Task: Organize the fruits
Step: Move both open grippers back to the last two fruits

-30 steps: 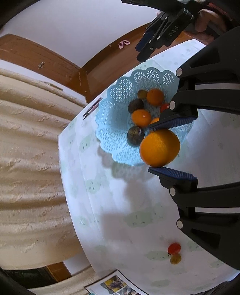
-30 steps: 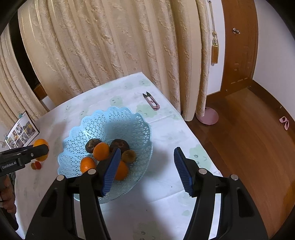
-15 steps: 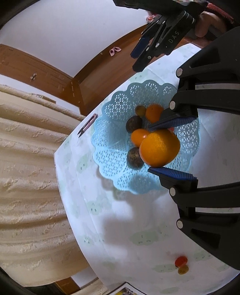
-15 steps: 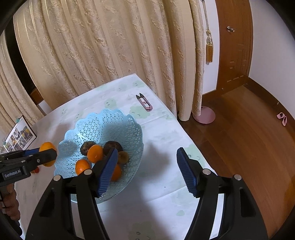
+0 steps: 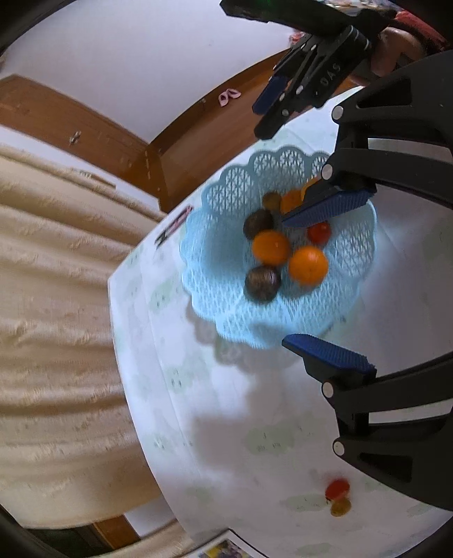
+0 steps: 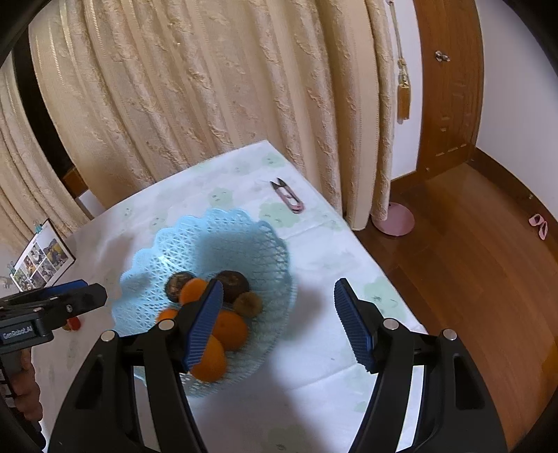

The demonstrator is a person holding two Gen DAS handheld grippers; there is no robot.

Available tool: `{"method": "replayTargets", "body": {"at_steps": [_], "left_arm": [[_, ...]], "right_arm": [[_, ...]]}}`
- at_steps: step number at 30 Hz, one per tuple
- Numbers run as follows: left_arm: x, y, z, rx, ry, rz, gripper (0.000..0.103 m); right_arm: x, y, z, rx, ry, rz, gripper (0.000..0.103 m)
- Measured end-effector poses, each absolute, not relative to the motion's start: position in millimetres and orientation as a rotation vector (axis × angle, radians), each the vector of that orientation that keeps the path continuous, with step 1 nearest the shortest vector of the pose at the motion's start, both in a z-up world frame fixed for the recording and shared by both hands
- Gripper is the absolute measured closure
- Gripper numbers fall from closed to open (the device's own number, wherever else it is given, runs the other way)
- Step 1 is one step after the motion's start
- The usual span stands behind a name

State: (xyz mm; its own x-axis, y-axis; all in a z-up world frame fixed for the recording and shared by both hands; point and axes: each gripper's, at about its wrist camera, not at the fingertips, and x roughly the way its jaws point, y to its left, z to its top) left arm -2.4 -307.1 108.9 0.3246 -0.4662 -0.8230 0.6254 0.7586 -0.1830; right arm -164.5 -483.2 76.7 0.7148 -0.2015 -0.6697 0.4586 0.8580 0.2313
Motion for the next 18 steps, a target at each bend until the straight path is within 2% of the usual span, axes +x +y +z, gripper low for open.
{"method": "replayTargets", "body": {"at_steps": [18], "left_arm": [[36.9, -179.8, 99.3, 0.090, 1.026, -0.449, 0.040]], "right_arm": [[-90.6, -367.1, 83.8, 0.289, 0.723, -0.081, 0.035]]}}
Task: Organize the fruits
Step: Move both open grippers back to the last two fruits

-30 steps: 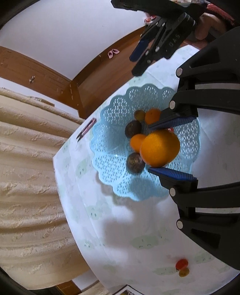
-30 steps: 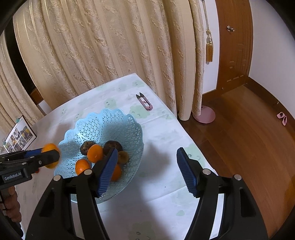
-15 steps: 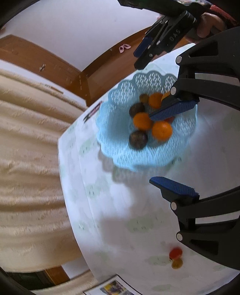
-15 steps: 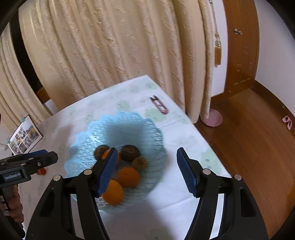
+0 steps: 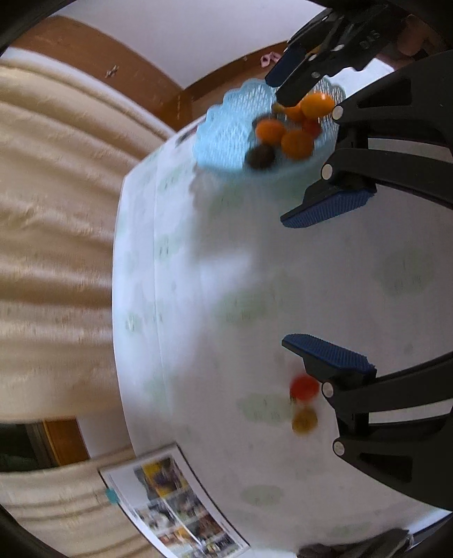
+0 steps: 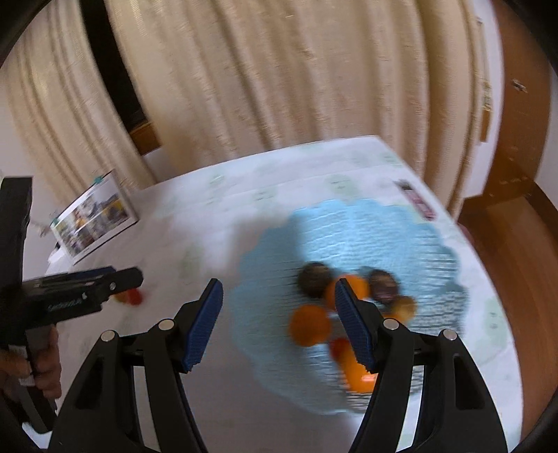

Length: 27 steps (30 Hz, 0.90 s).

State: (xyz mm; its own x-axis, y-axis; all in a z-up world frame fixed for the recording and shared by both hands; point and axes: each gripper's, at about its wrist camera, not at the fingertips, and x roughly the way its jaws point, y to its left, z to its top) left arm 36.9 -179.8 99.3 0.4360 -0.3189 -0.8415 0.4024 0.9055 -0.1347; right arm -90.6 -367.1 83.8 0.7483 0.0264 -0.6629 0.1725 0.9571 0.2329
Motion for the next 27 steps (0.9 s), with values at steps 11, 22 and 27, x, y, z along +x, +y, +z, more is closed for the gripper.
{"method": "replayTargets", "body": {"at_steps": [11, 22, 27], "left_arm": [[48.7, -87.7, 83.7, 0.062, 1.057, -0.278, 0.040], [52.1, -23.9, 76.3, 0.037, 1.074, -0.208, 0.040], [56.1, -6.5, 73.8, 0.028, 1.082, -0.194, 0.040]], "right_arm": [[-42.5, -262.6, 57.7, 0.159, 0.812, 0.134, 0.035], [9.2, -181.9, 30.3, 0.059, 0.872, 0.244, 0.035], [28.4, -166.7, 20.9, 0.055, 0.898, 0.248, 0.036]]}}
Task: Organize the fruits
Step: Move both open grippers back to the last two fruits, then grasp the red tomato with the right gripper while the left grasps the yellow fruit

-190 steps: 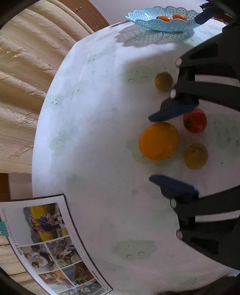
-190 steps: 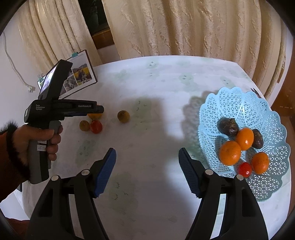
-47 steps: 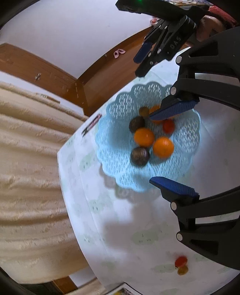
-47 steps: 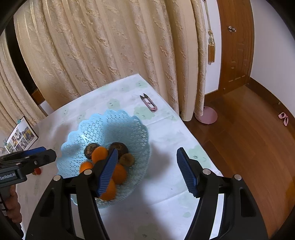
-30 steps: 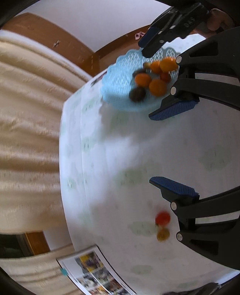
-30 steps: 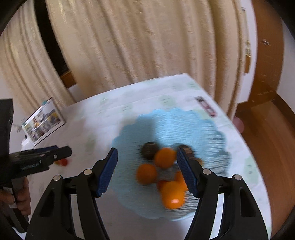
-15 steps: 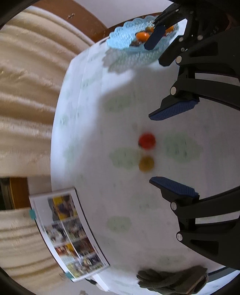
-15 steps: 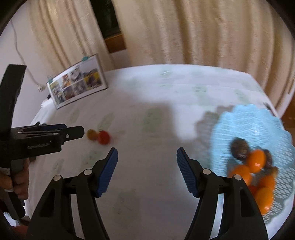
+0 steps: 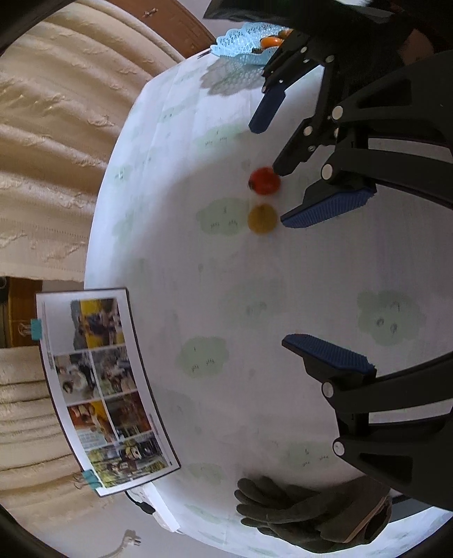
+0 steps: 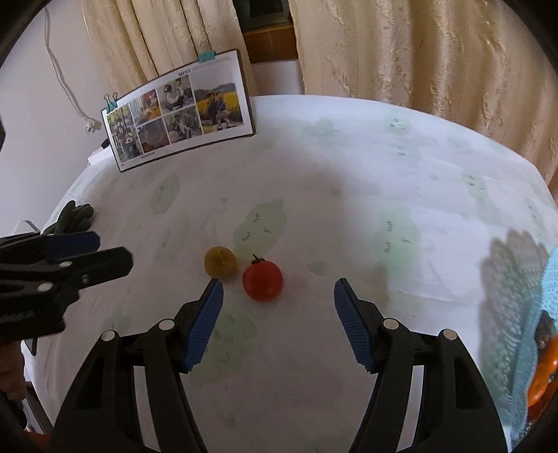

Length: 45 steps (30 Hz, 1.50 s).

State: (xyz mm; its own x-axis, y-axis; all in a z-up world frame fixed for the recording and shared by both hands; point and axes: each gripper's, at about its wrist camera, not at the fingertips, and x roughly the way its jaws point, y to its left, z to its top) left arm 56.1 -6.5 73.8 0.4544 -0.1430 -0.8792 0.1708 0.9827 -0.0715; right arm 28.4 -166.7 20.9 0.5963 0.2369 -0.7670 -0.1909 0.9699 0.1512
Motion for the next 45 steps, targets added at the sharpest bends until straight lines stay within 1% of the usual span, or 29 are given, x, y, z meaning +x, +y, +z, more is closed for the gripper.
{"method": "replayTargets", "body": {"at_steps": [3, 4, 6, 8, 10, 13, 17, 29, 35, 39, 40, 43, 44, 45], "left_arm": [[59.5, 1.5, 70.6, 0.027, 1.090, -0.190, 0.039], [60.3, 3.4, 69.9, 0.027, 1.092, -0.189, 0.039], [62.8, 6.1, 67.9, 0.027, 1.098, -0.190, 0.040], [64.6, 7.6, 66.4, 0.029, 1.101, -0.193, 0.040], [67.0, 7.8, 65.0, 0.031, 1.103, -0.198, 0.040], [71.3, 5.8, 62.6, 0.032, 1.108, -0.210, 0.039], [77.0, -0.9, 57.7, 0.027, 1.118, -0.230, 0.040], [92.2, -44.1, 38.5, 0.019, 1.137, -0.327, 0.040], [100.1, -61.7, 25.3, 0.005, 1.158, -0.353, 0.050], [103.8, -67.7, 17.1, -0.005, 1.179, -0.348, 0.061], [104.0, -69.5, 16.3, 0.000, 1.174, -0.341, 0.062], [103.4, -73.6, 15.3, 0.003, 1.169, -0.339, 0.072], [103.1, -73.4, 15.1, 0.002, 1.170, -0.339, 0.075], [102.6, -74.6, 15.5, -0.003, 1.172, -0.339, 0.075]], "right_arm": [[37.3, -157.2, 15.2, 0.045, 0.908, 0.257, 0.039], [40.8, -154.8, 12.2, 0.041, 0.917, 0.258, 0.046], [46.8, -151.6, 6.5, 0.040, 0.934, 0.256, 0.054], [50.7, -151.0, 1.6, 0.042, 0.950, 0.255, 0.067], [52.9, -150.0, -0.6, 0.044, 0.955, 0.260, 0.074], [51.8, -152.0, 1.3, 0.054, 0.953, 0.260, 0.074], [42.6, -162.5, 17.0, 0.086, 0.914, 0.249, 0.074], [11.8, -223.4, 57.2, 0.158, 0.827, 0.116, 0.074], [-5.3, -250.6, 64.2, 0.180, 0.813, 0.066, 0.074], [-15.0, -263.8, 65.7, 0.192, 0.807, 0.041, 0.074], [-18.0, -267.7, 66.2, 0.196, 0.804, 0.035, 0.074], [-26.1, -279.3, 68.3, 0.208, 0.796, 0.019, 0.074], [-28.6, -283.1, 69.4, 0.211, 0.793, 0.013, 0.074], [-30.2, -285.9, 70.1, 0.214, 0.790, 0.008, 0.074]]}}
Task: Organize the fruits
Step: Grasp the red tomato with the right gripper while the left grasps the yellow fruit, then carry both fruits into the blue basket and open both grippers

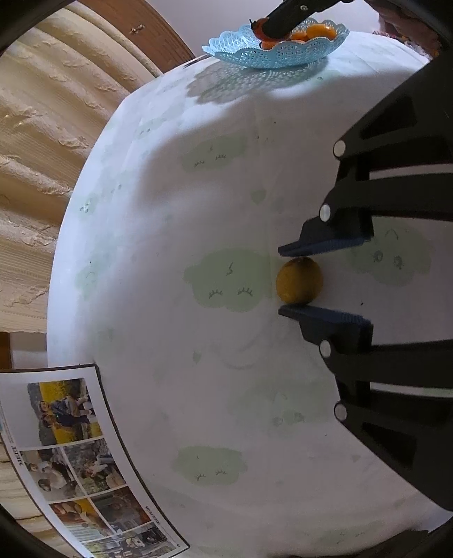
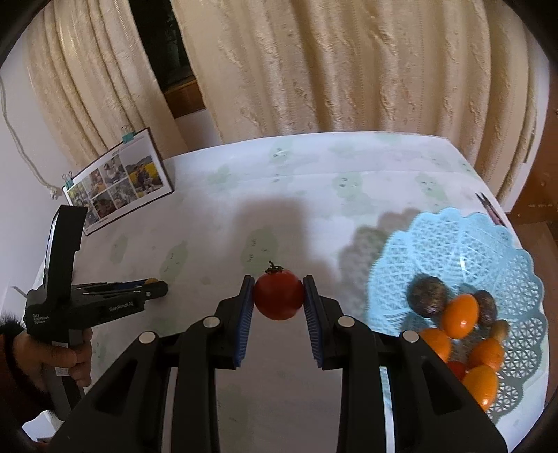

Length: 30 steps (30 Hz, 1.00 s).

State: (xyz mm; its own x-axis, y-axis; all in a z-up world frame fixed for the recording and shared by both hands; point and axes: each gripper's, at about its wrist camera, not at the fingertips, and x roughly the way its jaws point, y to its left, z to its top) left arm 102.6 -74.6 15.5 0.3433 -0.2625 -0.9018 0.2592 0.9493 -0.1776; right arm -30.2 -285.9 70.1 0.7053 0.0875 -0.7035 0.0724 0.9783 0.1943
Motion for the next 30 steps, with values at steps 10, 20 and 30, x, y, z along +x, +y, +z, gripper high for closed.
{"method": "replayTargets", "body": {"at_steps": [10, 20, 30], "left_arm": [[88.4, -99.0, 41.1, 0.011, 1.121, -0.365, 0.075], [63.7, -143.4, 71.1, 0.032, 1.071, -0.440, 0.075], [43.8, -186.0, 90.0, 0.054, 1.042, -0.494, 0.075]], "right_arm": [[-56.8, -336.7, 87.1, 0.255, 0.734, -0.070, 0.074], [-84.6, -417.2, 93.2, 0.324, 0.700, -0.213, 0.074], [-101.1, -459.5, 78.4, 0.358, 0.722, -0.273, 0.074]]}}
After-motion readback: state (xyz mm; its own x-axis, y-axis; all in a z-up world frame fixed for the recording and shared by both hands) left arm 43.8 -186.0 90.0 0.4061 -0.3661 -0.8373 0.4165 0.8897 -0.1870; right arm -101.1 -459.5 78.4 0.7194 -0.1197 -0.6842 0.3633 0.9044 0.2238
